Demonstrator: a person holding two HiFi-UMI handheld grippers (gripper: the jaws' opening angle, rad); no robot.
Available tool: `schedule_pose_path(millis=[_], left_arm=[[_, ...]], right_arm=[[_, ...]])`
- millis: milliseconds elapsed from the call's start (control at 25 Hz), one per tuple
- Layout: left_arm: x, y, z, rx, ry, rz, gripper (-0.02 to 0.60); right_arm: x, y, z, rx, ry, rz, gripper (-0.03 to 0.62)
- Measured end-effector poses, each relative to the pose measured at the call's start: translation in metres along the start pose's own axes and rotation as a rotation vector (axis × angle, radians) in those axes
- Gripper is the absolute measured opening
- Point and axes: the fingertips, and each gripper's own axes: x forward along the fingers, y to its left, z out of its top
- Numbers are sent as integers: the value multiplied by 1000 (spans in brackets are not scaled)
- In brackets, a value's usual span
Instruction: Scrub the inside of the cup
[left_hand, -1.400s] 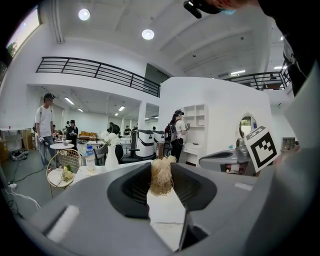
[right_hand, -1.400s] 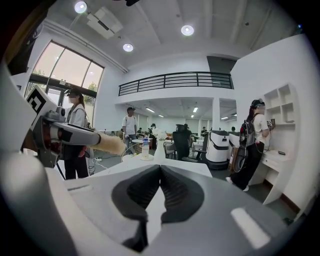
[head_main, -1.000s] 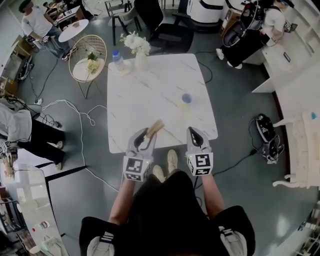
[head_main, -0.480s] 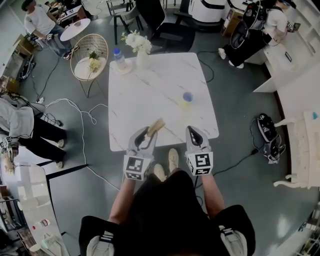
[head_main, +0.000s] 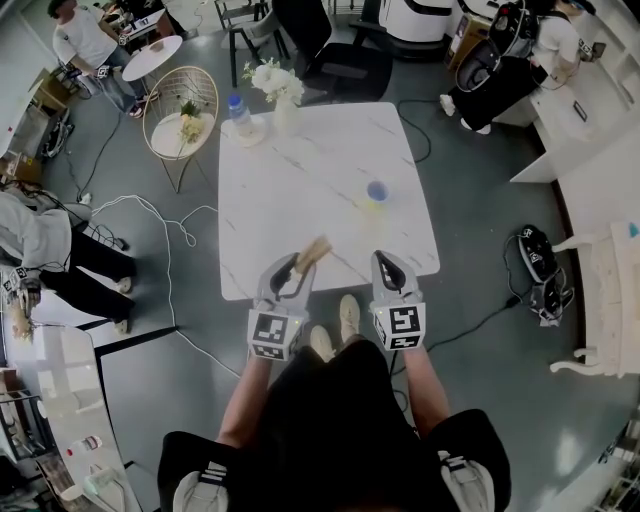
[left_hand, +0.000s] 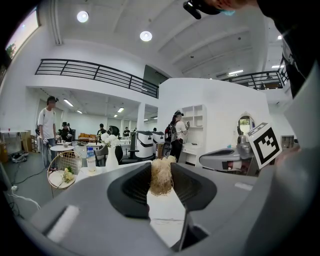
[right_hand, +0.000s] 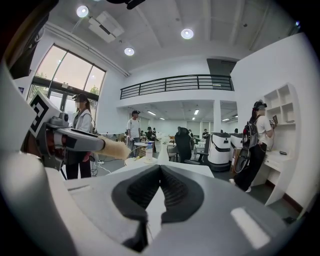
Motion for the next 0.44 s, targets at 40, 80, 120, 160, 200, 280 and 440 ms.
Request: schedule_pose_path(millis=[40,80,120,160,200,280,440], left_arm=[[0,0,0,1,0,0,129],[0,0,0,2,1,1,129],[0,-1,1,2,1,1,129],[1,-1,1,2,2,1,129],[1,-1,2,1,2,1,129],[2,-1,2,2,2,-1,129],[2,0,-2,1,8,-3,129]], right_arm=[[0,0,0,1,1,-1,3],[0,-1,0,1,2,-1,3],[-1,-2,0,1,3,-2,3],[-1,-2,0,2,3,-3,3],[-1,-3,1,2,2,-3,3],[-1,-2,1,3,1,-3,3],[0,0,1,3,-2,0,3]])
